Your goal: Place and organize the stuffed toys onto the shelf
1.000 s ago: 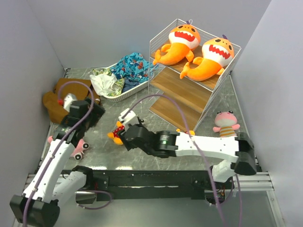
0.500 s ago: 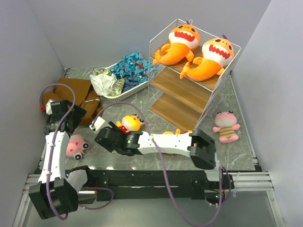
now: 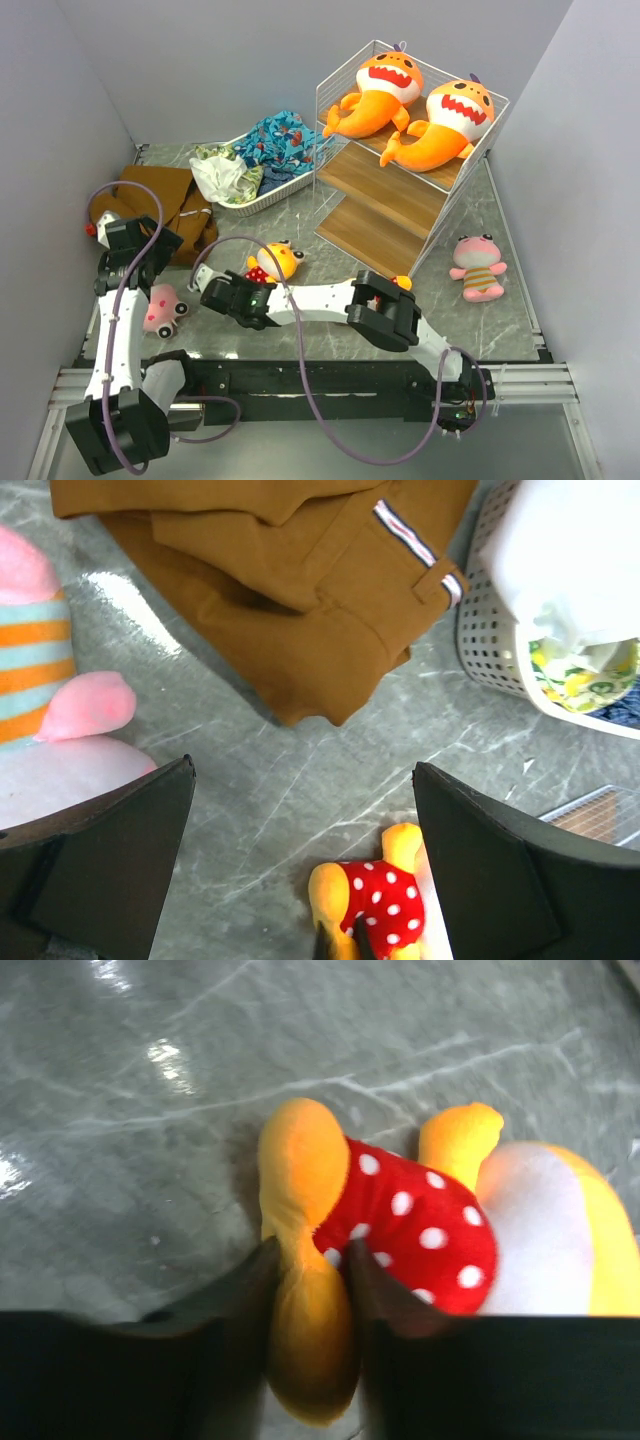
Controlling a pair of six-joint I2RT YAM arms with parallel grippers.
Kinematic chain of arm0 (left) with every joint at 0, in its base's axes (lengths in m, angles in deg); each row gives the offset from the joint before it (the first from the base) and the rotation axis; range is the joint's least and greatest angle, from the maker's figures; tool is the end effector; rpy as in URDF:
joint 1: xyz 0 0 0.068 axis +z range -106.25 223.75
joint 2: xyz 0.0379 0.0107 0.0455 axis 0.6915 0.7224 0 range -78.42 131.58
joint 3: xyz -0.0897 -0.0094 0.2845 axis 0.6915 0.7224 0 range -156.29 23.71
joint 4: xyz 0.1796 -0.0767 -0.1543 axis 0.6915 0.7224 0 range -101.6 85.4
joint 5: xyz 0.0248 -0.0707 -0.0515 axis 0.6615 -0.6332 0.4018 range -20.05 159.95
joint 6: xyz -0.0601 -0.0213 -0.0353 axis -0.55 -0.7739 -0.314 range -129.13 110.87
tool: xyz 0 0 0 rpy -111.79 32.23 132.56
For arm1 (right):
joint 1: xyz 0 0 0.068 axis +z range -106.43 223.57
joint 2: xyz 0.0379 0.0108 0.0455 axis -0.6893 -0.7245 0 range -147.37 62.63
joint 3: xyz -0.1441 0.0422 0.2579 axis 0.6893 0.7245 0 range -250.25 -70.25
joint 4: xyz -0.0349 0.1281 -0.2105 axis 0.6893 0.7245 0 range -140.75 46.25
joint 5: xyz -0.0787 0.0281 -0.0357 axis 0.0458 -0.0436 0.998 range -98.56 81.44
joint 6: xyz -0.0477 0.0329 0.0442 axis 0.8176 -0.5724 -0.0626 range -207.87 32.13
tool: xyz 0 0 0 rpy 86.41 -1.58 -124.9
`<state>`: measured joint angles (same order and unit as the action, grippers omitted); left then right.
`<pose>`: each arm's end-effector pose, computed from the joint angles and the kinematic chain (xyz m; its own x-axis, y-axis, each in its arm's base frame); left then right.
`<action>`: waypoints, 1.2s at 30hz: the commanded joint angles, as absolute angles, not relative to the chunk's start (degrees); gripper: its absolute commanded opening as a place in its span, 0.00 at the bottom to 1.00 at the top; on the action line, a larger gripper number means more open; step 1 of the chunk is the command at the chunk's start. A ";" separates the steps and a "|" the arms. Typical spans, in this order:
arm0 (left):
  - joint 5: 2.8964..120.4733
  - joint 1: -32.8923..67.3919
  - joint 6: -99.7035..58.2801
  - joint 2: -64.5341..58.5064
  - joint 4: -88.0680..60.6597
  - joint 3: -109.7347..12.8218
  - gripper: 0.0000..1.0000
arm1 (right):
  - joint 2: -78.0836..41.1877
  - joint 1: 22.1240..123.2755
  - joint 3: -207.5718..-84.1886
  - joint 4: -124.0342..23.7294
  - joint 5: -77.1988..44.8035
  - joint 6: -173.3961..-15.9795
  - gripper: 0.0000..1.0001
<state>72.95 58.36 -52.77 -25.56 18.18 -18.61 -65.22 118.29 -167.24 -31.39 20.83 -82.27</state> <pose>0.1790 0.0500 0.2747 -0.2527 -0.7780 -0.5752 -0.6423 0.5795 -0.5016 0.1628 0.4830 0.1781 -0.1276 -0.7898 -0.6000 -0.7739 0.4576 -0.4378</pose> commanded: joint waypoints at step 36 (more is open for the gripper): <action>71.18 57.64 -50.26 -32.45 14.77 -16.98 0.96 | -14.89 111.52 -151.38 -34.64 28.89 -36.76 0.00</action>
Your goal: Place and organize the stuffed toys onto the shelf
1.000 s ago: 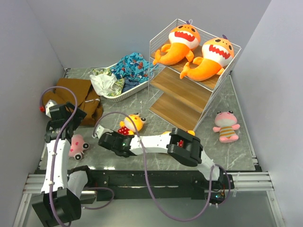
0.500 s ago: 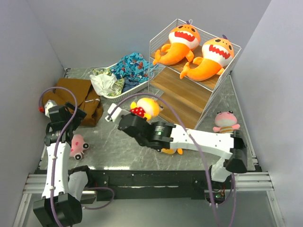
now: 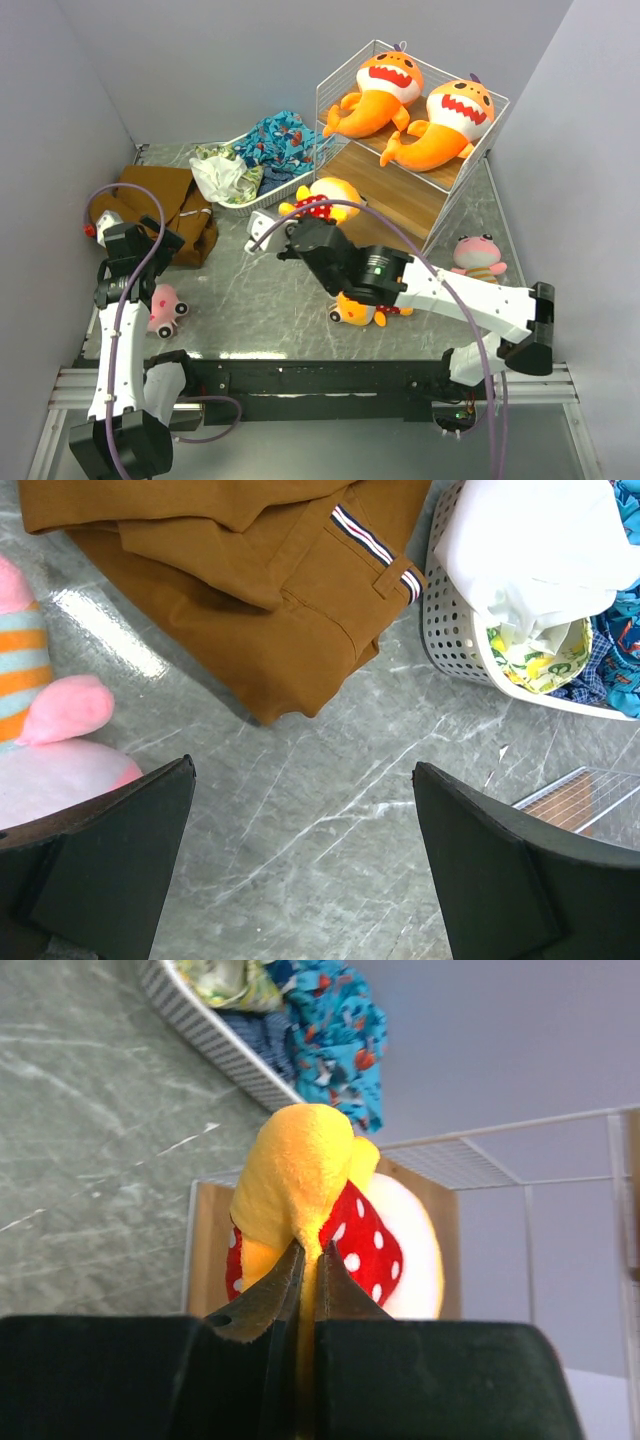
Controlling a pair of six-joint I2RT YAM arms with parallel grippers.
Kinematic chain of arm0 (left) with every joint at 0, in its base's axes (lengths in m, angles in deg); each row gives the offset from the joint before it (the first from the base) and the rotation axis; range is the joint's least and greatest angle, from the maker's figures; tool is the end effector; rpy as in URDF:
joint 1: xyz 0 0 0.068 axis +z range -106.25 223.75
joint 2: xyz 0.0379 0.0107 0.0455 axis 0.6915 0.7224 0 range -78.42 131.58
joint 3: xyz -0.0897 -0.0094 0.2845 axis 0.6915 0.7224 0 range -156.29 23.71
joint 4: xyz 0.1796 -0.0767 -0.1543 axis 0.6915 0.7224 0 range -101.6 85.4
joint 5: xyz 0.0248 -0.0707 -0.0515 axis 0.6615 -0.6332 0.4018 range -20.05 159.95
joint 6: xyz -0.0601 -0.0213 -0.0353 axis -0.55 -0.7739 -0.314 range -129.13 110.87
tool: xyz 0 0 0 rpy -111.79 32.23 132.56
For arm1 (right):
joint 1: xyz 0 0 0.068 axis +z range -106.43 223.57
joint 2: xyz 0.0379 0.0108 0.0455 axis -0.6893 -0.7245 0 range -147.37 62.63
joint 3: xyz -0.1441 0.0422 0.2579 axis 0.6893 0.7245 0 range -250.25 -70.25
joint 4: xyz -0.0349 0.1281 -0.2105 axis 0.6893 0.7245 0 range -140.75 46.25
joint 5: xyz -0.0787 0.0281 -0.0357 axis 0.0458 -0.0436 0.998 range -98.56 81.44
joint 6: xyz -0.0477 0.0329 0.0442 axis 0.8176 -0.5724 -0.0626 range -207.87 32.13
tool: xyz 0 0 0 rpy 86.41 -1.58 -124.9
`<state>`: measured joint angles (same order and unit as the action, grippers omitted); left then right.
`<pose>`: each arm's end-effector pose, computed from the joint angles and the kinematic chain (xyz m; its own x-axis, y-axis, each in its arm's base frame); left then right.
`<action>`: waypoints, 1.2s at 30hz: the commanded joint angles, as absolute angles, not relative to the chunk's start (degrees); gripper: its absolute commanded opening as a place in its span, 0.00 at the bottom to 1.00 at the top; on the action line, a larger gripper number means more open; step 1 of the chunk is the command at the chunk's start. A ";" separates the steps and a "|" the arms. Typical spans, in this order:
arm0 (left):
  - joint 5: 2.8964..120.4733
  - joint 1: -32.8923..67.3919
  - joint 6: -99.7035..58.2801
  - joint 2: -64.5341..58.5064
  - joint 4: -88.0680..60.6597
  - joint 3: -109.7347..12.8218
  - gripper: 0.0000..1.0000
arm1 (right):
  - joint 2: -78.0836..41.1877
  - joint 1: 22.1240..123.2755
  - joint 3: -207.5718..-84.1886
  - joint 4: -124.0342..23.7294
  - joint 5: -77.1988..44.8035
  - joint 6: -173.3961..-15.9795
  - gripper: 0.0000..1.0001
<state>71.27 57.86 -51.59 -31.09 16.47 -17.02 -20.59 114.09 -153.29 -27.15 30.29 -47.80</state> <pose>0.1653 0.0430 0.2835 -0.2301 -0.7536 -0.6157 -0.5658 0.6184 -0.5455 0.1453 0.2969 0.4123 0.2465 -0.8065 -0.5374 -0.5019 0.3682 -0.7827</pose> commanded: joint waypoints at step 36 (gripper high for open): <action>71.35 57.46 -50.35 -32.19 14.68 -16.98 0.96 | -12.43 110.19 -152.95 -36.51 26.42 -28.90 0.00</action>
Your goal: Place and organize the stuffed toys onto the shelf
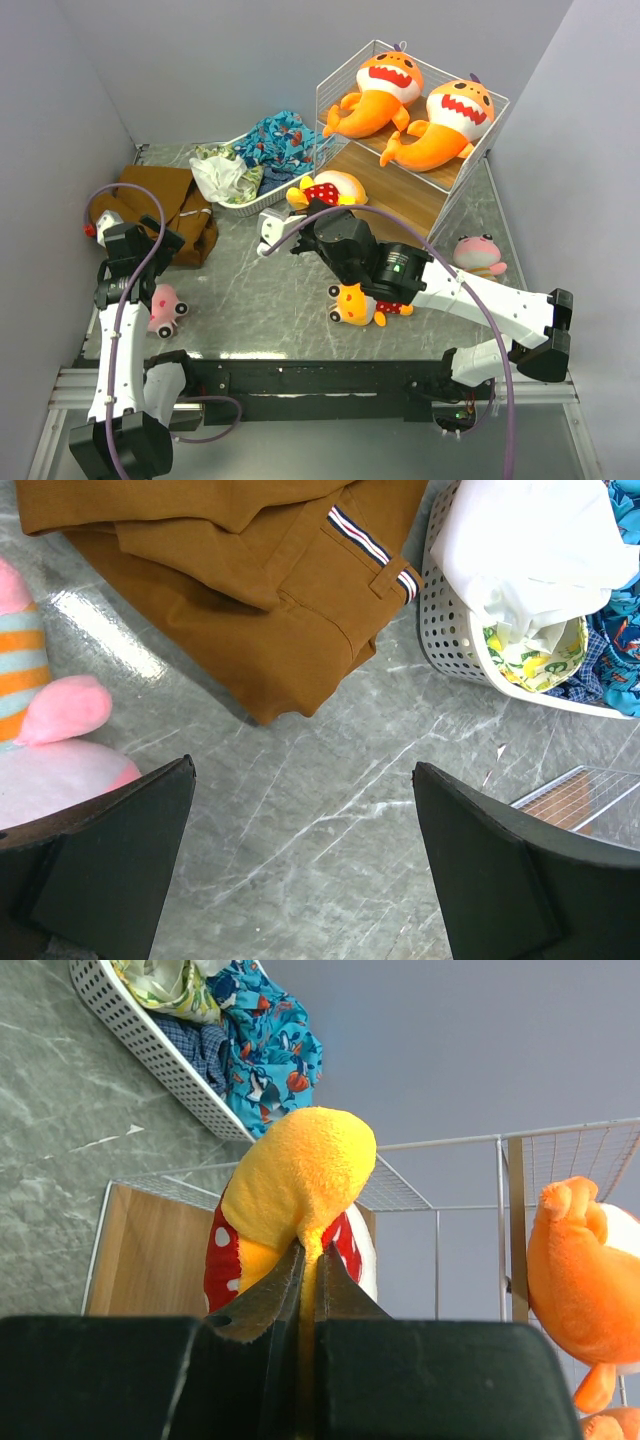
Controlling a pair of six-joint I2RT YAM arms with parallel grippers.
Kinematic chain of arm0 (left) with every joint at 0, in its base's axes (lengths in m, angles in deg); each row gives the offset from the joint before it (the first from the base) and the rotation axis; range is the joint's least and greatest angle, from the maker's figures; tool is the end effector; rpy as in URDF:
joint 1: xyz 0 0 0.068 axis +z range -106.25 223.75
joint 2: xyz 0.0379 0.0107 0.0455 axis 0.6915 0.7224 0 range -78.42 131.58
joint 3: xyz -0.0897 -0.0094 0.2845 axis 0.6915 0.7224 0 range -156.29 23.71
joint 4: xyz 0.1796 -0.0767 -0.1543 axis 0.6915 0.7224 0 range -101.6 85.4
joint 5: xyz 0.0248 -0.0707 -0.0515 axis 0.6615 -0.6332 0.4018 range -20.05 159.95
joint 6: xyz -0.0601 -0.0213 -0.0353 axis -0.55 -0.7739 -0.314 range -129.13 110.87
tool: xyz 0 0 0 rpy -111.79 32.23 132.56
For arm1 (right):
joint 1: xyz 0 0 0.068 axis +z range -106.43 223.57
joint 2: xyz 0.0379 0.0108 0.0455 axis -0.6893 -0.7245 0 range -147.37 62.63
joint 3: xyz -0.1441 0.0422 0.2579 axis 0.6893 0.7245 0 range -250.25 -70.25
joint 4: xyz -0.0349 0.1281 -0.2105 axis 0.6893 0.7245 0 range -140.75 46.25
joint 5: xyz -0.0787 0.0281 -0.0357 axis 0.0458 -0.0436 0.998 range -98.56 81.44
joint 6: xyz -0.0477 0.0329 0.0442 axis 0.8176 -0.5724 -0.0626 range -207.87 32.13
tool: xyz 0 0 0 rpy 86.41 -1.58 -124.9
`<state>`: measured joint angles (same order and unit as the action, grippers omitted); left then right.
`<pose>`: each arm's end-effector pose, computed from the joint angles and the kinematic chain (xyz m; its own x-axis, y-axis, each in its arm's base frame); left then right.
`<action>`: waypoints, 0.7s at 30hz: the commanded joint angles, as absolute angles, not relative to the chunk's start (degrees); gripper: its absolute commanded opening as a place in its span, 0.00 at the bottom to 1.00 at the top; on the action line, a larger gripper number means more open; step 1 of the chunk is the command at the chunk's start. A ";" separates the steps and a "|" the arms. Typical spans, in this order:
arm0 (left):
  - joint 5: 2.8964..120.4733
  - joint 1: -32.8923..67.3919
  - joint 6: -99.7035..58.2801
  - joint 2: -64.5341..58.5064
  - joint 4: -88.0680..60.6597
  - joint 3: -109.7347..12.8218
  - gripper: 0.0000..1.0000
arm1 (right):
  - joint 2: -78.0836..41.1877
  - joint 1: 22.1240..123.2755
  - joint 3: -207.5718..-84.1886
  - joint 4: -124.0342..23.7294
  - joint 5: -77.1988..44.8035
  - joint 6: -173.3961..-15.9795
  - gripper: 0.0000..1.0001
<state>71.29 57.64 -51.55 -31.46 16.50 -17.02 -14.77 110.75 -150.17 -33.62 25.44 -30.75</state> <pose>0.1643 0.0421 0.2844 -0.2296 -0.7514 -0.6186 -0.5603 0.6218 -0.5472 0.1497 0.2685 0.4357 0.4124 -0.8151 -0.4068 -0.3830 0.2500 -0.8893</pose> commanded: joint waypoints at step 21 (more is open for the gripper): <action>71.27 57.55 -50.35 -32.10 14.68 -16.98 0.96 | -11.11 111.86 -155.32 -33.96 26.43 -28.90 0.00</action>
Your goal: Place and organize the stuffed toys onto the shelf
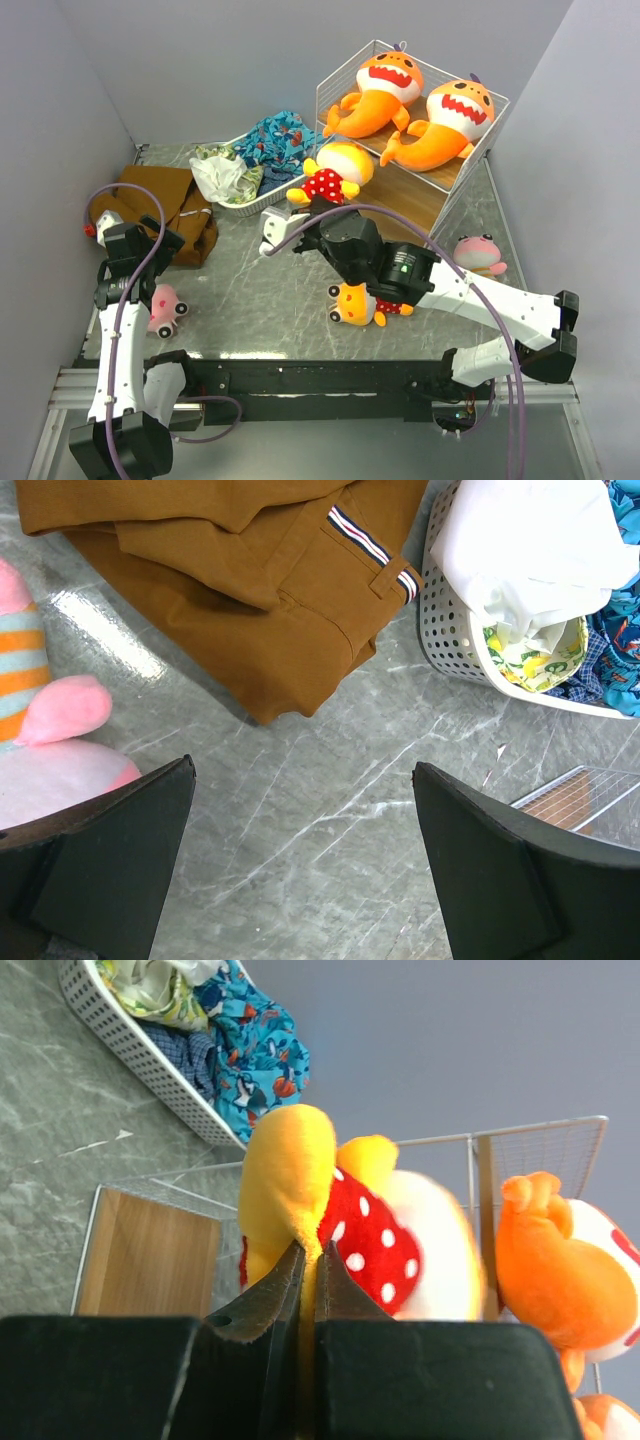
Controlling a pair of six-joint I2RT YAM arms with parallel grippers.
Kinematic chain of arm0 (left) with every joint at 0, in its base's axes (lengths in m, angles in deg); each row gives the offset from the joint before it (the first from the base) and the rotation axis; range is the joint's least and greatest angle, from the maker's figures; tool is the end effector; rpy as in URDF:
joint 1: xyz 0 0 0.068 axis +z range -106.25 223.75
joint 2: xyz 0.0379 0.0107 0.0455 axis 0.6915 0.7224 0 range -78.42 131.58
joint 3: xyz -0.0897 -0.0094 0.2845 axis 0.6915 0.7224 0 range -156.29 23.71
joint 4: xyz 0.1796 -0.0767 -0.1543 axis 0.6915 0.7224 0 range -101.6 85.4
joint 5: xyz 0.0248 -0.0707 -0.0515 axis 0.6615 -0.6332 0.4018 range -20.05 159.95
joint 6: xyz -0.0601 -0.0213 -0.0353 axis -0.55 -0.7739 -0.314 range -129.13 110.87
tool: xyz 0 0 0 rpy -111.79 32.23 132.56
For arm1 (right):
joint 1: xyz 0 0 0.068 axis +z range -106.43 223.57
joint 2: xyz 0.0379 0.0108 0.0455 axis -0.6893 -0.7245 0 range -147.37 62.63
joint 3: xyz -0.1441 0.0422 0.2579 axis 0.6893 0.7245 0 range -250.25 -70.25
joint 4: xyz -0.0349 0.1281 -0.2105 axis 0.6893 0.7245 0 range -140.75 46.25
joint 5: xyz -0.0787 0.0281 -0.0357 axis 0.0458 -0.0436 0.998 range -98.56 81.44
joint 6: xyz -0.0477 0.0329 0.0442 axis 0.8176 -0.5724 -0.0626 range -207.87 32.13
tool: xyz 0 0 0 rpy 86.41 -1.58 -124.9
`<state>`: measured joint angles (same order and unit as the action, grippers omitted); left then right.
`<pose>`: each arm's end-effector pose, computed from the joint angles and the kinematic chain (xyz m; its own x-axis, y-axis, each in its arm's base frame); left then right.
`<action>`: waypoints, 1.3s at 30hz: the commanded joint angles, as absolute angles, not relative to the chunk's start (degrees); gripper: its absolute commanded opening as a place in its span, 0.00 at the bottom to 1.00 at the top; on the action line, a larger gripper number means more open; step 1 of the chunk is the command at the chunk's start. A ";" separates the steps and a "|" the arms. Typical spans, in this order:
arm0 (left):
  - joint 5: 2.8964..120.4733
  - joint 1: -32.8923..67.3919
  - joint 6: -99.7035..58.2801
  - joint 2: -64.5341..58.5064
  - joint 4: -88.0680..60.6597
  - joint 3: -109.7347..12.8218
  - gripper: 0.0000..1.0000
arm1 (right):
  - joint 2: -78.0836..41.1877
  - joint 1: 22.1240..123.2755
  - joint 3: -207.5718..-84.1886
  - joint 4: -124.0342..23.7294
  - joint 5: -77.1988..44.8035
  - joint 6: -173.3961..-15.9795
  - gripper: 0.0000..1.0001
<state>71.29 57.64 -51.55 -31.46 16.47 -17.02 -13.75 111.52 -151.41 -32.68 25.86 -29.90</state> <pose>0.1644 0.0421 0.2845 -0.2293 -0.7513 -0.6188 -0.5600 0.6218 -0.5474 0.1436 0.2634 0.4463 0.4273 -0.8078 -0.4059 -0.3691 0.2540 -0.8940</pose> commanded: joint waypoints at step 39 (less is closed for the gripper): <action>71.00 57.55 -50.26 -32.45 14.77 -16.89 0.96 | -16.73 92.53 -137.57 -58.39 13.86 -19.14 0.04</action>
